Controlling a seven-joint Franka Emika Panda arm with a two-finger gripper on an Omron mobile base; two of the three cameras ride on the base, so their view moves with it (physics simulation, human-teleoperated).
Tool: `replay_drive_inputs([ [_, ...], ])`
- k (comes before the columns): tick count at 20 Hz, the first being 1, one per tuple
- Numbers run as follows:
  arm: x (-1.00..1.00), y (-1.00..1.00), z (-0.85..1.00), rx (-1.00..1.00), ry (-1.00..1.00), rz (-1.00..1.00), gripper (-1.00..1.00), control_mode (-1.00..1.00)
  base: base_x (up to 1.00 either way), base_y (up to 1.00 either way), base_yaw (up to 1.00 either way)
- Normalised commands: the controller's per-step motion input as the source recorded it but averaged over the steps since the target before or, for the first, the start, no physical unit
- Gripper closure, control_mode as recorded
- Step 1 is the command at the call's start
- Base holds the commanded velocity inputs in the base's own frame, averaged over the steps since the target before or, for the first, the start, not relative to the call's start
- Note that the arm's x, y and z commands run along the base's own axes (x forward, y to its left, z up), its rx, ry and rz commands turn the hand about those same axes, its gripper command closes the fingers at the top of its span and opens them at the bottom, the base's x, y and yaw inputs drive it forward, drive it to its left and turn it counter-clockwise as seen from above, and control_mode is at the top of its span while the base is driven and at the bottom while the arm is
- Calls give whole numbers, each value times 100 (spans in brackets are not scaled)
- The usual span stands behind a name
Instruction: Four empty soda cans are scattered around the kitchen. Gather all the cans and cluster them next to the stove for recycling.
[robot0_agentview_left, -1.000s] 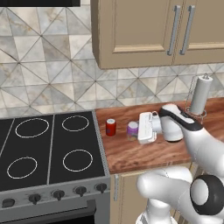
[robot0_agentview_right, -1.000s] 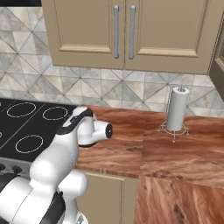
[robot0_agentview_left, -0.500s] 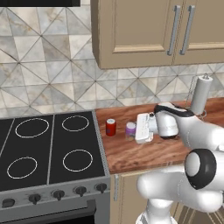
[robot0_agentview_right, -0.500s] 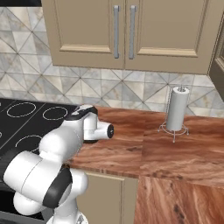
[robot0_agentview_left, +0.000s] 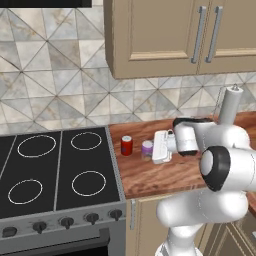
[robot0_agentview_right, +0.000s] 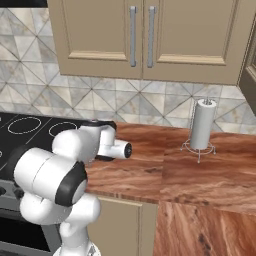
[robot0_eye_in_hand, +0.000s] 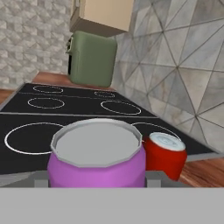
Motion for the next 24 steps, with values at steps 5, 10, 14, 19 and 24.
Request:
replay_drive_inputs([
  [5, 21, 0, -16, 0, 0, 0, 100, -100, 0, 0, 0],
  [10, 19, 0, -14, 0, 0, 0, 100, -100, 0, 0, 0],
  [14, 20, 0, -15, 0, 0, 0, 100, -100, 0, 0, 0],
  [19, 22, 1, -14, 0, 0, 0, 100, -100, 0, 0, 0],
  [24, 23, 6, -14, 2, 0, 0, 100, -100, 0, 0, 0],
])
